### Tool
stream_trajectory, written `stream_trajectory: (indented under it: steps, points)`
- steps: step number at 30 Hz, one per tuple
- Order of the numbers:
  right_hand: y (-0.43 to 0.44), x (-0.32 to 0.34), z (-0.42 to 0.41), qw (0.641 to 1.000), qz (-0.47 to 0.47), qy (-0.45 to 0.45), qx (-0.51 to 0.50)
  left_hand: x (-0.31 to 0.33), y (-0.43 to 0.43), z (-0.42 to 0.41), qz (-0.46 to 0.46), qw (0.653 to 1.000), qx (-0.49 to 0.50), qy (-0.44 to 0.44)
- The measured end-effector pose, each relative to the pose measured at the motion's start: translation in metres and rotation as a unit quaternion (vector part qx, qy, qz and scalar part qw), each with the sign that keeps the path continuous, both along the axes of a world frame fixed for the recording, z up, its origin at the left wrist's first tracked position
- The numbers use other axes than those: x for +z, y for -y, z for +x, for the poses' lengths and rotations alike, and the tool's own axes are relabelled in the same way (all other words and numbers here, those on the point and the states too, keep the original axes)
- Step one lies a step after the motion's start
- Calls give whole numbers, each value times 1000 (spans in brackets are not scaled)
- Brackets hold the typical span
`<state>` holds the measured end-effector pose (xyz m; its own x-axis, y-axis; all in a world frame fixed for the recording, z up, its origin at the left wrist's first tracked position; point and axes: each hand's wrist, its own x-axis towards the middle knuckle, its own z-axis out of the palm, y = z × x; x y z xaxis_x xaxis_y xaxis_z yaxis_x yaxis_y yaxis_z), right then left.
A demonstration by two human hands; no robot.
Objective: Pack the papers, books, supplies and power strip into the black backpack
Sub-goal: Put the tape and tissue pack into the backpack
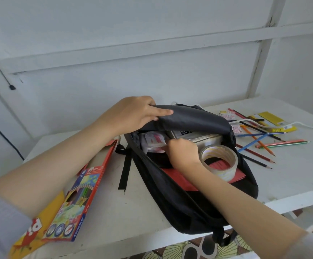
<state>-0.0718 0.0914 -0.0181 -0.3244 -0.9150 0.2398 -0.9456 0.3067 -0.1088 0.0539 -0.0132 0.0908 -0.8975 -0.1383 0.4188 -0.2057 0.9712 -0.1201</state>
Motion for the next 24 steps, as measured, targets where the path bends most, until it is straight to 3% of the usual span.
stream_trajectory:
  steps: [3,6,10,18,24]
  points:
    - [0,-9,6,995,-41,-74,52,-1,0,2,-1,1000,2,3]
    - [1,-13,7,991,-52,-66,105,-3,0,3,5,1000,5,6]
    - [12,-10,1,991,3,-57,122,-6,1,4,3,1000,4,-4]
    - [37,-7,1,982,173,15,76,-8,-1,4,19,1000,16,-8]
    - [13,9,2,969,183,124,107,-26,1,6,50,998,43,-21]
